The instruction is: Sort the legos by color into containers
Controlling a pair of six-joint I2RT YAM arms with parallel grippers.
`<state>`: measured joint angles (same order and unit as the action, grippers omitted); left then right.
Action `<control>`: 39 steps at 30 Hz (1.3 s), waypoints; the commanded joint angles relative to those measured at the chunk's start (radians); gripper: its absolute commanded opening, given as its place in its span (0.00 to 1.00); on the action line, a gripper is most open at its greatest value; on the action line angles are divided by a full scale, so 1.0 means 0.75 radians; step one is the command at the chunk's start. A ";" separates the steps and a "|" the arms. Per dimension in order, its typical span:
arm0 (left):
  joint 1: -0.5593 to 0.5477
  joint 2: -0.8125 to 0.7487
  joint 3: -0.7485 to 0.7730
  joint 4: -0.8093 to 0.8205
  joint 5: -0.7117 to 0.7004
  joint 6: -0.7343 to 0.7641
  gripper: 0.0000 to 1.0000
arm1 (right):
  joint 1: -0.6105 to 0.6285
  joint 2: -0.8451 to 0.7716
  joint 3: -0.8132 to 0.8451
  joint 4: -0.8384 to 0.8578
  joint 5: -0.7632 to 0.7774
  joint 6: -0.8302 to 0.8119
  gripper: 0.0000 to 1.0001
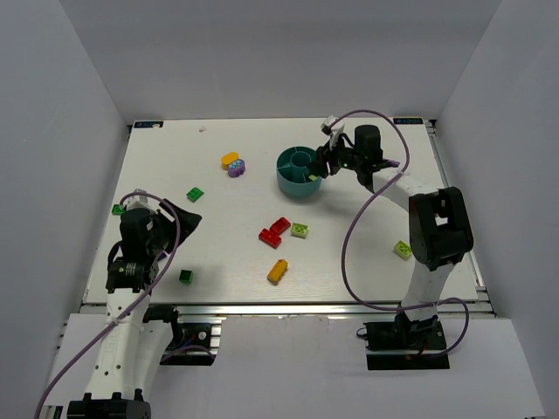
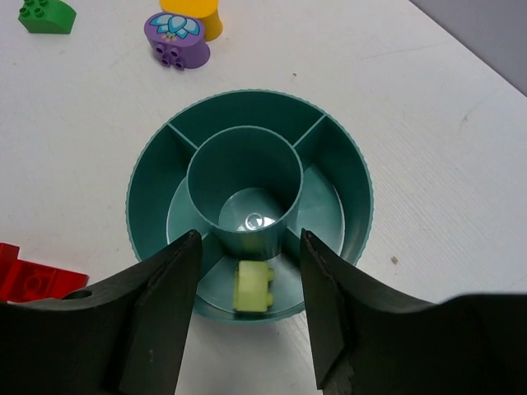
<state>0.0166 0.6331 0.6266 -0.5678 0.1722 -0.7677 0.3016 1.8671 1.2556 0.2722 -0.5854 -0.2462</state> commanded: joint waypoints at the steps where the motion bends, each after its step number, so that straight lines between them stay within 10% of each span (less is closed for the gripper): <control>1: 0.000 -0.012 -0.003 0.006 -0.013 -0.003 0.79 | 0.001 -0.021 0.068 0.044 0.007 -0.019 0.57; 4: 0.000 -0.016 0.005 -0.008 -0.017 -0.003 0.76 | -0.005 -0.074 0.085 -0.021 0.018 -0.034 0.56; 12: 0.000 0.001 0.007 -0.002 -0.023 -0.036 0.19 | -0.011 -0.325 0.103 -0.503 -0.048 -0.301 0.89; 16: 0.000 0.003 -0.005 0.011 -0.023 -0.062 0.18 | -0.009 -0.491 0.009 -0.700 -0.101 -0.412 0.89; 32: 0.000 0.029 0.054 -0.270 -0.319 -0.273 0.00 | -0.040 -1.111 -0.469 -0.958 0.106 -0.347 0.29; 39: 0.000 0.035 0.060 -0.335 -0.381 -0.386 0.04 | -0.067 -1.146 -0.498 -0.970 0.155 -0.312 0.74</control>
<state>0.0166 0.6582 0.6350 -0.7826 -0.0692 -0.9993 0.2630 1.0309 0.8856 -0.4576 -0.4950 -0.4988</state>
